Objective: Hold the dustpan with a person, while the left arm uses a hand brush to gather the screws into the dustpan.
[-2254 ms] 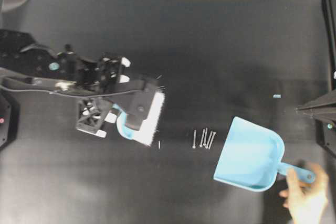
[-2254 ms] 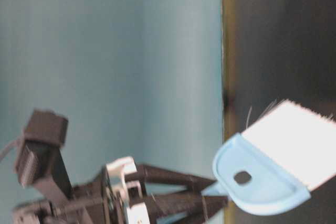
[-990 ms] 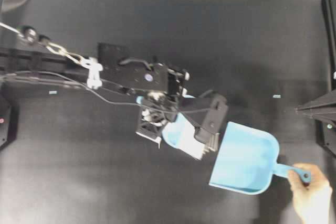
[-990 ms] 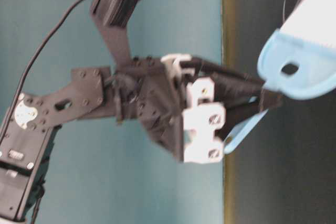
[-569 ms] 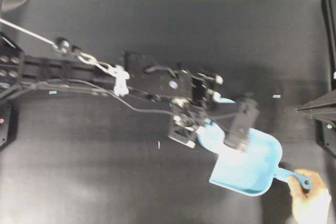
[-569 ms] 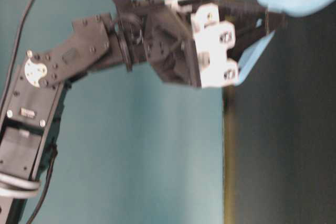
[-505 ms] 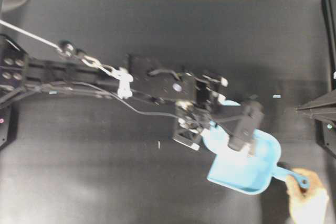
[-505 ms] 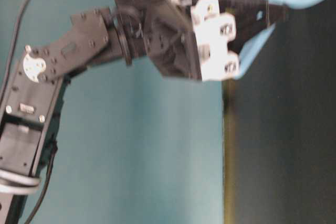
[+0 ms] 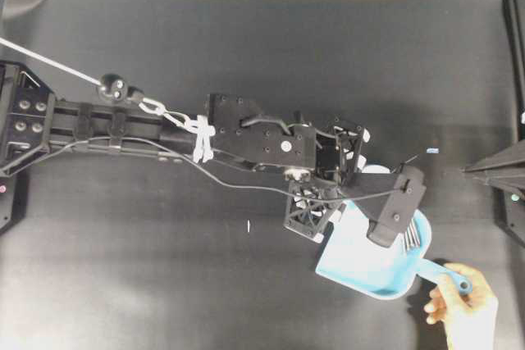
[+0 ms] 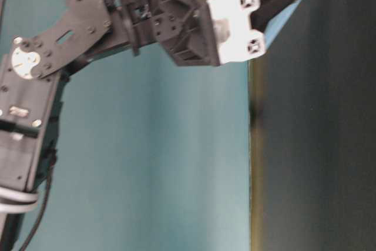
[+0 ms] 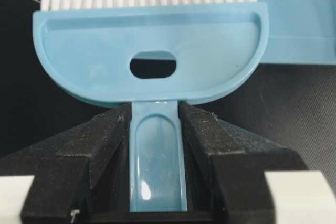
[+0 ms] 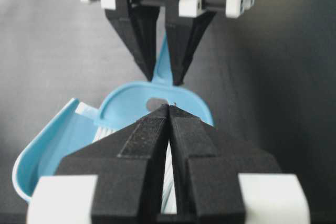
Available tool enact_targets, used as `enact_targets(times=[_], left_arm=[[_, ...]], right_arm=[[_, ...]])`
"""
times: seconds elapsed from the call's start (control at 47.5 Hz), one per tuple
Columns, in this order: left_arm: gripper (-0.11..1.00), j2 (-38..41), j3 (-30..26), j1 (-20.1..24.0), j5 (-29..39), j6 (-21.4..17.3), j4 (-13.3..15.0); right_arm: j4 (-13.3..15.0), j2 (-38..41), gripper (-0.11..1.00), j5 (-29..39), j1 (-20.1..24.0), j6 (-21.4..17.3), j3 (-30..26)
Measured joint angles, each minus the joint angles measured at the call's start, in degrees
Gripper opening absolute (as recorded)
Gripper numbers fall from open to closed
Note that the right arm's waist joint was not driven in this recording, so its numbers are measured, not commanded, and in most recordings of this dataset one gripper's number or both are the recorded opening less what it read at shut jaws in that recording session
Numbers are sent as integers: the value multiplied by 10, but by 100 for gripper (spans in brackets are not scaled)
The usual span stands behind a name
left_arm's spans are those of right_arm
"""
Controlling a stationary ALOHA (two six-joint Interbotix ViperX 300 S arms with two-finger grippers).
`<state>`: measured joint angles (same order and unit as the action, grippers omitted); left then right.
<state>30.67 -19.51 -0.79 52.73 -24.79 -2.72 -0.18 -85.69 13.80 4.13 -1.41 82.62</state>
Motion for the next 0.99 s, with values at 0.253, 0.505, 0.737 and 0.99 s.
enact_targets(times=[0.253,0.505,0.737,0.99], left_arm=[[30,-127,72,13,2,5,0],[30,-252,237,11,-48,16,0],[30,-325,393,9,-233,50,0],[31,-363,504,10,-346,79,0]], right_arm=[[-1,0,0,0,0,0,0],[0,0,0,0,0,0,0],[0,-1,0,0,0,0,0],[-1,-1,0,0,0,0,0]])
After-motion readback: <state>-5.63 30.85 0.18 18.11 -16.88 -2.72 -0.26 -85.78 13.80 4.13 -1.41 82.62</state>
